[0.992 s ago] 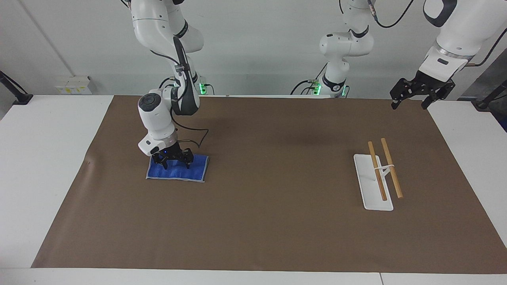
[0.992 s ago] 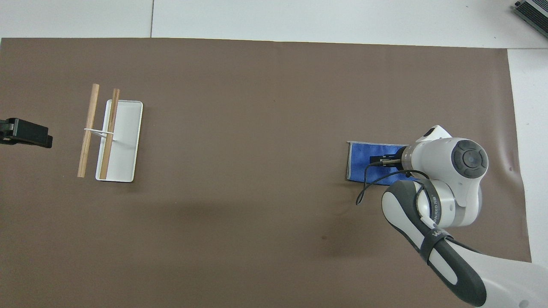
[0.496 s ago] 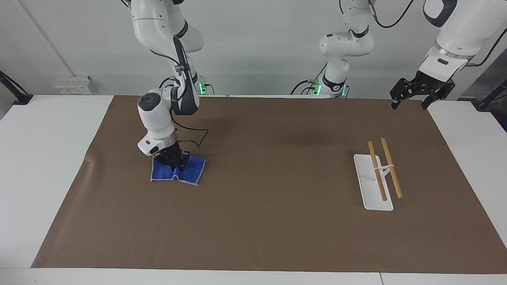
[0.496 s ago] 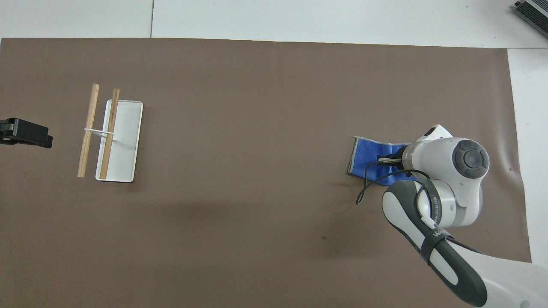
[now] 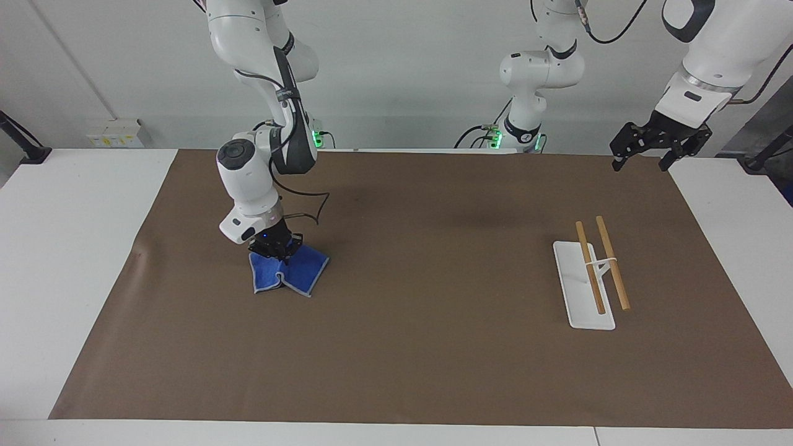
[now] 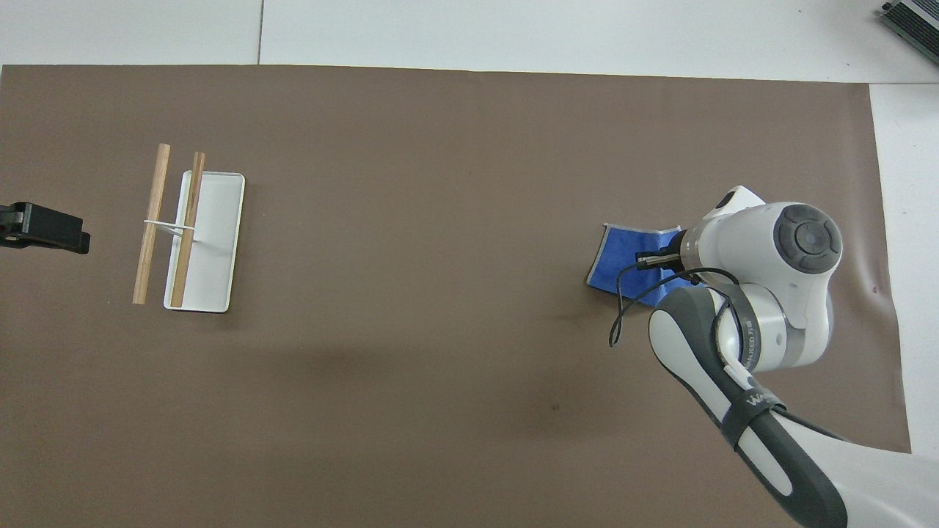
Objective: Right arm passes towel to left arm to hang
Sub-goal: 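Lift the towel with the right gripper while the left gripper reaches toward it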
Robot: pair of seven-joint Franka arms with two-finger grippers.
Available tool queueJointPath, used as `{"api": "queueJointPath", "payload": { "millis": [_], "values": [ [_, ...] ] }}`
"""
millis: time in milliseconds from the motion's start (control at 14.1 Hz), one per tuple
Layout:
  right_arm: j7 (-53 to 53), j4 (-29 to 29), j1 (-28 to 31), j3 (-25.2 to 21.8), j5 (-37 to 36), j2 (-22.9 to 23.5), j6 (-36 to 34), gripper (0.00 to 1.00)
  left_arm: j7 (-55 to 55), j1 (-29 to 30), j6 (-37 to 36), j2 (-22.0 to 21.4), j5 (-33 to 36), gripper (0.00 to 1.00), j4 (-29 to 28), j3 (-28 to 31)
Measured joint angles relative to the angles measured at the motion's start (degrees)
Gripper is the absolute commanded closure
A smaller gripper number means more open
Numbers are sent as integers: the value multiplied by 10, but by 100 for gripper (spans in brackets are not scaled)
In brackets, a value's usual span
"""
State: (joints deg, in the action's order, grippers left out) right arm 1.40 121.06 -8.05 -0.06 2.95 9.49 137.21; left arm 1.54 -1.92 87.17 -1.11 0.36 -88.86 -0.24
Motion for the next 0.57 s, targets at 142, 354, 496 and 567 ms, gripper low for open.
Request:
{"api": "queueJointPath", "payload": {
  "millis": [142, 354, 496, 567],
  "values": [
    [4, -42, -1, 9, 12, -8, -40, 100, 0, 0, 0, 0, 0, 0, 0, 0],
    [34, -94, -1, 13, 105, -14, -70, 100, 0, 0, 0, 0, 0, 0, 0, 0],
    [42, -117, -1, 14, 173, -17, -71, 100, 0, 0, 0, 0, 0, 0, 0, 0],
    [44, -127, -1, 14, 204, -18, -71, 100, 0, 0, 0, 0, 0, 0, 0, 0]
  ]
}}
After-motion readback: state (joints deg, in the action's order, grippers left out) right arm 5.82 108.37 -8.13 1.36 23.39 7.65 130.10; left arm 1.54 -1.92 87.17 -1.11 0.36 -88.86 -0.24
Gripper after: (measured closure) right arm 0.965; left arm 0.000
